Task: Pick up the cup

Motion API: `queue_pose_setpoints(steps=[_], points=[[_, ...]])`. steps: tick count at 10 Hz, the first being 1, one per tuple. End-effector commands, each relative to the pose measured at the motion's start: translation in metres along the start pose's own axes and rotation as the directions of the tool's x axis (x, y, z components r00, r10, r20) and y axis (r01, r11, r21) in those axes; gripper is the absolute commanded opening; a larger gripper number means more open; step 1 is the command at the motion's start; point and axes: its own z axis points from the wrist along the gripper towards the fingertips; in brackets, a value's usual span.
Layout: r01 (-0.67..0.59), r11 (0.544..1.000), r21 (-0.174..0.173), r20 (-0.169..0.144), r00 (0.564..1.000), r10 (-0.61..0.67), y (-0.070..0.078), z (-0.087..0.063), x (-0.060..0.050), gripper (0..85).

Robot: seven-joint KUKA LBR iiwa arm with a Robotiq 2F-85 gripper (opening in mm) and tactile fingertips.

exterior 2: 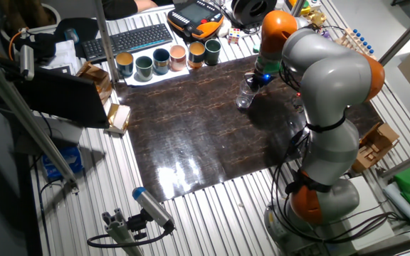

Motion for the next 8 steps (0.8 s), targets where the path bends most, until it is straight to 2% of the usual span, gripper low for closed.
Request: queue_pose_setpoints(steps=[1,2,5,8], points=[[-0.001,1.0,-0.004,-0.004,1.0,0.001,0.001,-0.006,0.001,0.7],[0.001,1.0,-0.01,-0.009,1.0,-0.001,0.002,-0.012,0.003,0.7],[0.007,1.0,-0.01,0.002,1.0,-0.007,0.011,-0.023,0.009,0.7],[0.014,1.0,-0.018,-0.005,1.0,-0.014,0.01,-0.033,0.018,0.7]])
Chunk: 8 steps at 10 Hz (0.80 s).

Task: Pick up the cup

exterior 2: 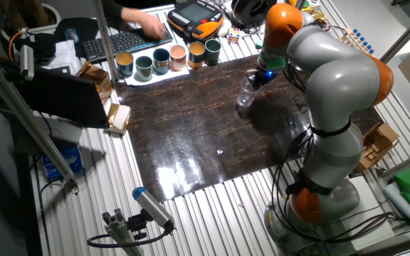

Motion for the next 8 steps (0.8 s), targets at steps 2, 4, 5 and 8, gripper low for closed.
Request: queue_pose_setpoints(steps=[2,4,5,8], points=[[0.003,1.0,-0.006,-0.008,1.0,-0.003,-0.0022,0.0,0.0012,0.7],[-0.002,1.0,-0.001,-0.006,1.0,0.002,-0.0042,-0.0016,0.0037,0.7],[-0.004,1.0,-0.001,-0.007,1.0,0.004,-0.0045,-0.0028,0.0055,0.7],[-0.004,1.0,0.008,-0.005,1.0,0.004,-0.0015,-0.0031,0.0101,0.7]])
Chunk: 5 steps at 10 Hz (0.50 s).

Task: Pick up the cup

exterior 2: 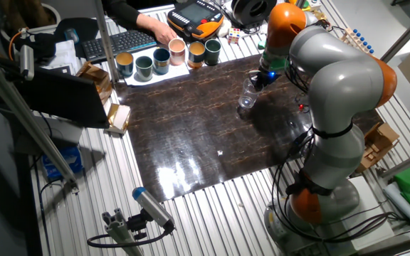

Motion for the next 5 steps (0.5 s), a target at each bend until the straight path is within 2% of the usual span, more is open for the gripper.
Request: queue_pose_setpoints(steps=[1,5], points=[[0.003,1.0,0.005,0.002,1.0,-0.003,0.0003,0.0004,0.0003,0.7],[0.009,1.0,-0.001,0.001,1.0,-0.009,-0.0013,-0.0001,-0.0005,0.7]])
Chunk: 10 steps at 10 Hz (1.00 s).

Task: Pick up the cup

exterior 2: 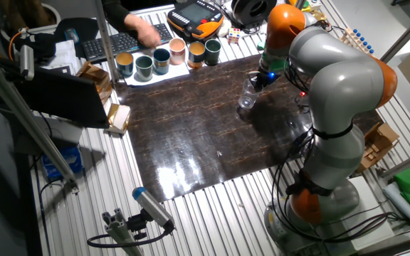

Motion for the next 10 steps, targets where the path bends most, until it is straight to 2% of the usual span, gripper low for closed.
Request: queue_pose_setpoints(steps=[1,7,8,10], points=[[0.001,1.0,0.0,-0.002,1.0,-0.001,0.0,0.0,0.0,0.7],[0.0,1.0,0.0,0.0,1.0,0.0,0.0,-0.002,0.001,0.7],[0.0,1.0,0.003,0.005,1.0,0.0,0.0,-0.005,0.002,0.7],[-0.005,1.0,0.014,-0.006,1.0,0.005,-0.002,-0.023,0.005,0.7]])
